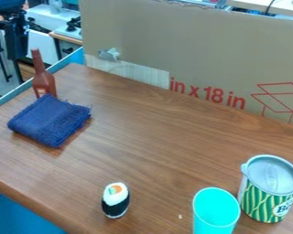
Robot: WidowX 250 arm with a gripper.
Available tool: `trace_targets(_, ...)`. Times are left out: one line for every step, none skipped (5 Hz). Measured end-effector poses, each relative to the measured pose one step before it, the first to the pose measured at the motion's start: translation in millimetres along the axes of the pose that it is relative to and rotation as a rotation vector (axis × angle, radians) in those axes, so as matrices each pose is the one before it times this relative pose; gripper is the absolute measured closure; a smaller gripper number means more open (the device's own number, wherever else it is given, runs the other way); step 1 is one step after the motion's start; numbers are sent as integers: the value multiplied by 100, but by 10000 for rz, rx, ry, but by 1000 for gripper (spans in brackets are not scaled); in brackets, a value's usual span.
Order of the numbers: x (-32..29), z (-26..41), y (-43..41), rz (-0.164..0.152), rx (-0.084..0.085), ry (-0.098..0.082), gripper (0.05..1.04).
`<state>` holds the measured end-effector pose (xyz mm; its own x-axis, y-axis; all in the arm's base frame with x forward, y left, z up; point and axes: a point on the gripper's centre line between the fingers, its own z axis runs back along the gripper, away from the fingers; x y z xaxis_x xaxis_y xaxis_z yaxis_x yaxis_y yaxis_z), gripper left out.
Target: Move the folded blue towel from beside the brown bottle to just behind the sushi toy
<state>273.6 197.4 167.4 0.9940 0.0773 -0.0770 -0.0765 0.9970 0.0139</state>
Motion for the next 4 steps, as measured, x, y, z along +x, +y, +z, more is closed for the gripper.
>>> trace_targets(139, -1286, -55, -37, -152, 265, 83)
trace_targets(961, -2838, -2, -597, 455, -369, 83)
trace_targets(985, -2097, -745, -773, 271, -577, 83)
trace_targets(481, -1834, -145, -150, 144, -170, 83)
